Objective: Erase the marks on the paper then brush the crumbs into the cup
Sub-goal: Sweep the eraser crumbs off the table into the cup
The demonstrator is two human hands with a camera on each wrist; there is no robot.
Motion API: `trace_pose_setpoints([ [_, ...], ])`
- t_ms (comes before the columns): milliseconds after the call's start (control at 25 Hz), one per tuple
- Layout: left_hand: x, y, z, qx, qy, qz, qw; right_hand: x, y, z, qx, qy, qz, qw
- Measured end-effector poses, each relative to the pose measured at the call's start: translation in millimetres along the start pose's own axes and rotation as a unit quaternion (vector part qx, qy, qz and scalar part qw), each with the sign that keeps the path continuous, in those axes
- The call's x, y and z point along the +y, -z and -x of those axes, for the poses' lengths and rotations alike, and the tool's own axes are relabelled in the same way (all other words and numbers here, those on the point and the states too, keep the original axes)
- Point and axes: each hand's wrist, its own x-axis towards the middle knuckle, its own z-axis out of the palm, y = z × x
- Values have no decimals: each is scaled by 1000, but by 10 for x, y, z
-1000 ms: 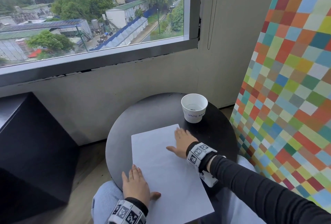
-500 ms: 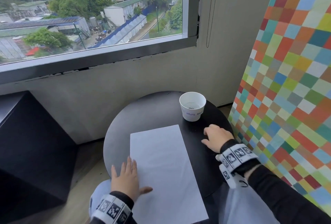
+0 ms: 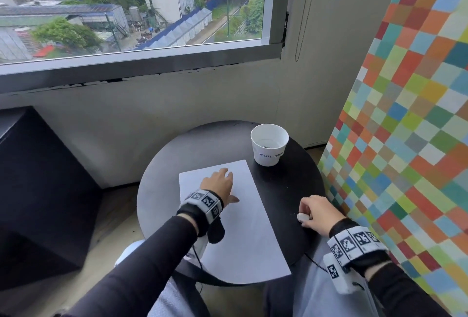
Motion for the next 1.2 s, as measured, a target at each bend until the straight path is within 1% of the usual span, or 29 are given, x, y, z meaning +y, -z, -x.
trace_pose_setpoints([
  [40,-18,-52,-27,-37,-2,-5,999,32,18,-9,-8,2,4,1000],
  [120,-59,-179,-3,-100,-17,-10,995,13,61,21,2,25,-10,1000],
  [200,-84,-287,51,-130,-20,0,991,-122,47,90,9,93,-29,995],
  [240,-96,-314,76,-134,-18,8,991,-236,6,136,-18,132,-19,991],
  [280,-106,-309,98,-136,-18,14,991,-373,-38,179,-57,162,16,985],
  [320,-115,-311,126,-139,-17,18,990,-513,-87,228,-96,185,76,975],
  [360,-120,-289,149,-143,-18,20,989,-635,-118,264,-119,195,137,964],
  [440,-151,-251,206,-154,-16,28,987,-781,-148,300,-132,190,215,949],
  [560,-214,-182,327,-174,-3,52,983,-791,-142,302,-126,163,258,944],
  [720,-222,-75,534,-169,5,43,985,-744,-243,297,-122,130,265,948],
  [840,-122,-37,608,-165,8,57,985,-765,-264,287,-118,126,244,954],
  [920,-47,-52,595,-155,15,46,987,-808,-270,313,-122,130,243,953],
  [1040,58,-69,525,-120,27,9,992,-854,-262,411,-128,140,258,947],
  [1200,140,-74,436,-68,40,-8,997,-848,-226,609,-148,179,275,933],
])
